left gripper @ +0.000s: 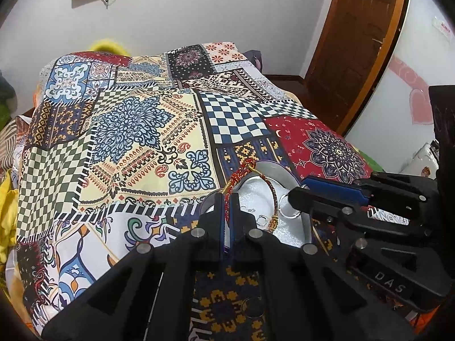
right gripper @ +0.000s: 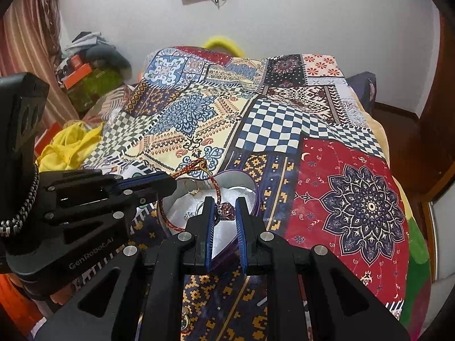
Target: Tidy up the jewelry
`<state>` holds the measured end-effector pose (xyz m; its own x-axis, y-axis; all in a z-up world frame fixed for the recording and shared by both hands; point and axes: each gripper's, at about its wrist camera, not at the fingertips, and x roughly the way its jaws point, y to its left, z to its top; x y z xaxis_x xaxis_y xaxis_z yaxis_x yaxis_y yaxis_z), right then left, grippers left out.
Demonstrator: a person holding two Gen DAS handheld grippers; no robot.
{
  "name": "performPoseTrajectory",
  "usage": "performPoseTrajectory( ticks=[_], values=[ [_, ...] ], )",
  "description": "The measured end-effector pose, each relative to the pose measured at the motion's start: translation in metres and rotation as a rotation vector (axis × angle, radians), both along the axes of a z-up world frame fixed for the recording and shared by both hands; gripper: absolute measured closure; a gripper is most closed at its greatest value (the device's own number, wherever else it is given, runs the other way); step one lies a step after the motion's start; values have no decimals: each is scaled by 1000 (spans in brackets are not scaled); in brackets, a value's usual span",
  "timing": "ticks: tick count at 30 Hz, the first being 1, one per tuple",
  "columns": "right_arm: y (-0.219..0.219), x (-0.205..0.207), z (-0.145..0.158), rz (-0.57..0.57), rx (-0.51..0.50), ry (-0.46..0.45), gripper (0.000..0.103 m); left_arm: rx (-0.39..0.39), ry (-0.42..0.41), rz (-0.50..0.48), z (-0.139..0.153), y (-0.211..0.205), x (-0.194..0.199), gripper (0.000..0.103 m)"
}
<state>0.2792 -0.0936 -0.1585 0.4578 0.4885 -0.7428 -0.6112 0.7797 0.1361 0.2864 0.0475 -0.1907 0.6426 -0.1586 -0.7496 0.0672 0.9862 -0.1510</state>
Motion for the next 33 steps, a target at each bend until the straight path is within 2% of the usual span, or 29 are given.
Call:
performPoseTrajectory(
  ticks=[15, 22, 25, 27, 31, 33],
  values=[
    [7, -3, -3, 29, -56, 5, 89, 5, -27, -14, 16, 0, -9, 102],
    [2, -9, 11, 18, -48, -20, 86, 12, -60, -15, 36, 1, -24, 101],
    [-2, -14, 20, 6, -39, -38, 84, 11, -73, -13, 45, 2, -31, 97],
    [-7, -19, 28, -5, -27, -48, 82, 14, -81, -15, 50, 2, -37, 94],
    [-13, -28, 38, -25, -11, -76, 68, 28, -97, -25, 60, -1, -51, 90],
    [-17, -33, 43, -31, -4, -87, 68, 37, -104, -28, 63, -3, -59, 87]
  ],
)
